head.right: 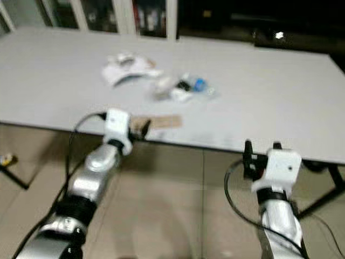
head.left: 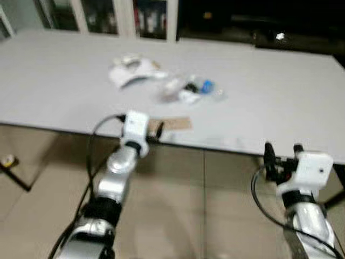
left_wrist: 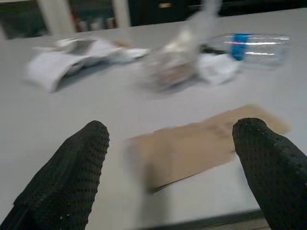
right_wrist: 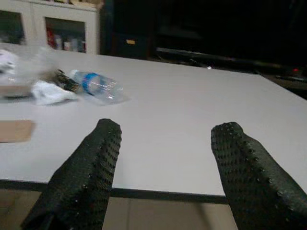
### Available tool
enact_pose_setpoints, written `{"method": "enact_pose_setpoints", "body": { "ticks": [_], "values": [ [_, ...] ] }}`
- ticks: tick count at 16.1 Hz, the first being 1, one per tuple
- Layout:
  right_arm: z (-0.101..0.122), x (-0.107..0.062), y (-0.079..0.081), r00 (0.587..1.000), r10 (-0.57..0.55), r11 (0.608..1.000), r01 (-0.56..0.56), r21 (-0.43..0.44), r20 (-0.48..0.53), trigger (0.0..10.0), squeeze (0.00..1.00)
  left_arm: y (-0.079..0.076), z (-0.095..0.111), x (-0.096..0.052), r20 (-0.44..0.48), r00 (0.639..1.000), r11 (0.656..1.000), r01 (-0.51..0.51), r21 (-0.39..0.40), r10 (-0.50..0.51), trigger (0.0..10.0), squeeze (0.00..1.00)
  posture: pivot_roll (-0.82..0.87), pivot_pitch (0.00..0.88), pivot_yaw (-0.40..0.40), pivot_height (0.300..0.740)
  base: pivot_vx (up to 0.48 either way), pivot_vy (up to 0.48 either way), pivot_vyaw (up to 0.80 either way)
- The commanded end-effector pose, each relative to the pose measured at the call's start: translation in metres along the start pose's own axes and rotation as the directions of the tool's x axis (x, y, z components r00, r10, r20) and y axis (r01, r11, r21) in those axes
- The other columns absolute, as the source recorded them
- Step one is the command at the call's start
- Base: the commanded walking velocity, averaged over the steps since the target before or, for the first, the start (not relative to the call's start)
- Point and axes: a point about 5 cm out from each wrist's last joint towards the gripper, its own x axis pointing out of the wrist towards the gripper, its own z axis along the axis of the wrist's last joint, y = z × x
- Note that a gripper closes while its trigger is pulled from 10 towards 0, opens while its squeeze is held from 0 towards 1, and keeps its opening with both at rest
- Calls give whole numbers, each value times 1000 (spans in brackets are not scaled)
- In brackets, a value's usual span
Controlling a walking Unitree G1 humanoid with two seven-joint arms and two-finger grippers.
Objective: Picking trash to rubbish bin
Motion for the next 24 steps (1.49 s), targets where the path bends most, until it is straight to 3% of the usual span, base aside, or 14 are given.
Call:
{"method": "enact_pose_setpoints", "body": {
  "ticks": [1,11,24],
  "values": [
    [1,-1,-6,1000,-16,1000,16,-18,-1,10000,0,-12,0,2,-5,1000,1000,30,-3,-30,10000,0,88,72,-4,740,0,0,0],
    [2,-2,-4,1000,-14,1000,14,-26,0,10000,0,-16,0,11,-42,997,997,65,-32,-66,10000,0,80,74,-5,740,0,0,0],
    [3,-3,0,1000,1,999,-1,-45,7,10000,0,-19,-4,12,-62,994,996,87,-35,-89,10000,0,74,80,-3,740,455,0,0]
  ]
}}
